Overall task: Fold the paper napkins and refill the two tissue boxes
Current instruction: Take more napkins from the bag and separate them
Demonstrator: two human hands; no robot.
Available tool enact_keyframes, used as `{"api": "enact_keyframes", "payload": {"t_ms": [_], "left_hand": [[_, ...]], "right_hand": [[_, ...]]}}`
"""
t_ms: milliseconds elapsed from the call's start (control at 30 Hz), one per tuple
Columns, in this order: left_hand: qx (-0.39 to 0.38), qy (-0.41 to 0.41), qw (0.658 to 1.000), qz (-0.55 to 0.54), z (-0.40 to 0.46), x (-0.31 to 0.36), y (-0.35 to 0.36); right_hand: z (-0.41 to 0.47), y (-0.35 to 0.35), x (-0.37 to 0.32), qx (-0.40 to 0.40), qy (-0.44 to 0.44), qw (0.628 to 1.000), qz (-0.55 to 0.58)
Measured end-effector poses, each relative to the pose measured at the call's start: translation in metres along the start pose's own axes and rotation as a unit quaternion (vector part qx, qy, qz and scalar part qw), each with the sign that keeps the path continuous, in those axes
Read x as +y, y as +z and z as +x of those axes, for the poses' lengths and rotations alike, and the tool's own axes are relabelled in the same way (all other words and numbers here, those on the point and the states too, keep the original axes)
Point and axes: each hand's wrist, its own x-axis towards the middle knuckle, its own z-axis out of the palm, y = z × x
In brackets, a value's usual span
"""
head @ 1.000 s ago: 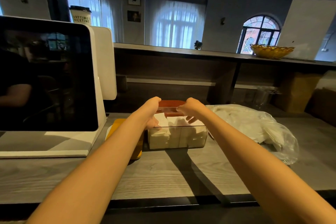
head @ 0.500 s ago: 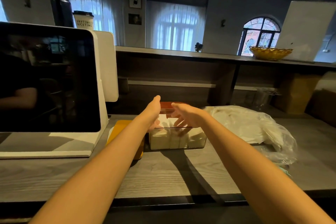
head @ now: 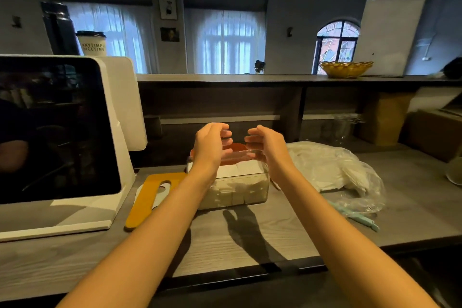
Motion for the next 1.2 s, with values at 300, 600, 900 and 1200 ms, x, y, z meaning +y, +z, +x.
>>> {"api": "enact_keyframes", "payload": {"t_ms": [300,600,900,1200], "left_hand": [[-0.117,0.093,0.989,0.009,-0.040,-0.028,0.092],[-0.236,0.096,0.951,0.173,-0.025,-0.110,0.167],[-0.330,0.094,0.817,0.463,0.006,-0.172,0.189],[-0.239,0.088,0.841,0.477,0.029,-0.185,0.175]], "right_hand": [[-0.018,-0.114,0.018,0.122,-0.115,0.984,-0.057],[0.029,-0.205,0.078,0.161,0.008,0.962,-0.222],[0.051,-0.214,0.084,0.046,-0.041,0.966,-0.251],[0.084,-0.188,0.085,-0.056,-0.042,0.944,-0.322]]}}
